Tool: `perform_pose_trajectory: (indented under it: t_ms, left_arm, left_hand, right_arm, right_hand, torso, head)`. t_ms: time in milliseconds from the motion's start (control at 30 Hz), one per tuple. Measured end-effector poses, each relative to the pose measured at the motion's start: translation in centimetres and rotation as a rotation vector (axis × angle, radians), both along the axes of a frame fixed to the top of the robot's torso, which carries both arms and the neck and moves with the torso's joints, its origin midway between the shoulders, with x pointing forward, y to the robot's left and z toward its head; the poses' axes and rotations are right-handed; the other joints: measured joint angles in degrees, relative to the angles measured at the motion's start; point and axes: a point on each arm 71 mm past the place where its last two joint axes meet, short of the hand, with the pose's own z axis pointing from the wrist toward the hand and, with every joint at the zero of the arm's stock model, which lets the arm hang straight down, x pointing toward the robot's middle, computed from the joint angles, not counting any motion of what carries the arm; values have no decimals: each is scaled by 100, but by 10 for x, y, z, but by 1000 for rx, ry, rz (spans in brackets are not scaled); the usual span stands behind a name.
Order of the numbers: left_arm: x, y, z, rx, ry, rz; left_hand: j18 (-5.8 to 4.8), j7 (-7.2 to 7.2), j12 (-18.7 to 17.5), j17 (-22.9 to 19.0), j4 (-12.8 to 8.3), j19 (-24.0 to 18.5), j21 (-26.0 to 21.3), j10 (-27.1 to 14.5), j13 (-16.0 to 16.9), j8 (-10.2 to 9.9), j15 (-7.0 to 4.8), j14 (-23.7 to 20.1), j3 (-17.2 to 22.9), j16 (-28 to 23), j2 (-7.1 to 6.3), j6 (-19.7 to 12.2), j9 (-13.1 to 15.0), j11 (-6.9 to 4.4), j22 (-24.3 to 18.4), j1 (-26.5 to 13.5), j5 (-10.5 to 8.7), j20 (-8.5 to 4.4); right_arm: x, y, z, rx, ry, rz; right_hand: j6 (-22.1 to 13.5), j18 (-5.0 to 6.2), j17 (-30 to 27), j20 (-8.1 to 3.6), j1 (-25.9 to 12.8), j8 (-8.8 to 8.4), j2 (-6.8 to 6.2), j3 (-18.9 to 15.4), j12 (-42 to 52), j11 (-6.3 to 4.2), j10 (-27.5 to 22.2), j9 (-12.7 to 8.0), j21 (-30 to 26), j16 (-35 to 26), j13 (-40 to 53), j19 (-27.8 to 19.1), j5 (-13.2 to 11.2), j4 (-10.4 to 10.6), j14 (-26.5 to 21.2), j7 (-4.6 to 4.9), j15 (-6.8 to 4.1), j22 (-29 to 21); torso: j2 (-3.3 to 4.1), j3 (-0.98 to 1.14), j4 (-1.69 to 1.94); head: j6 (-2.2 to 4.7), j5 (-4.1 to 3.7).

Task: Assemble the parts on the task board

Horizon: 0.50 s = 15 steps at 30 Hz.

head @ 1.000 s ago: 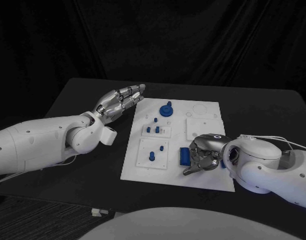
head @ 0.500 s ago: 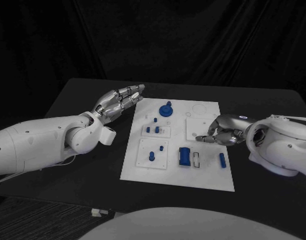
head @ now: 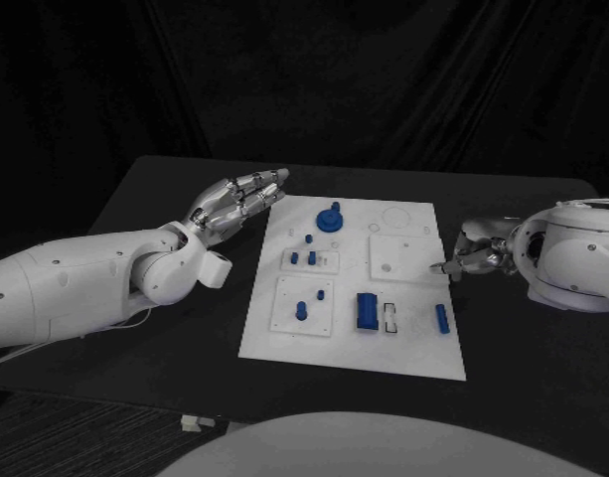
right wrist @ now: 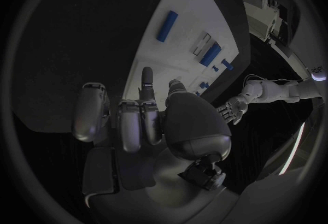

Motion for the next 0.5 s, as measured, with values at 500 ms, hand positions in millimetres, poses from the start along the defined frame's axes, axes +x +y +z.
perform_pose_trajectory:
  t_ms: [500]
  left_arm:
    - [0, -1, 0, -1, 0, -1]
  left_hand:
    - [0, 1, 22, -1, -16, 0, 0, 0, -1, 23, 0, 0, 16, 0, -23, 82, 6, 0, -1, 23, 23, 0]
  right_arm:
    - [-5, -1, -7, -74, 56, 13]
  right_hand:
    - [390, -1, 0, -64, 432, -72, -40, 80, 0, -110, 10, -168, -98, 0, 1, 22, -570, -192, 11, -103, -96, 0]
  torso:
    - [22, 4, 4]
  head:
    - [0, -87]
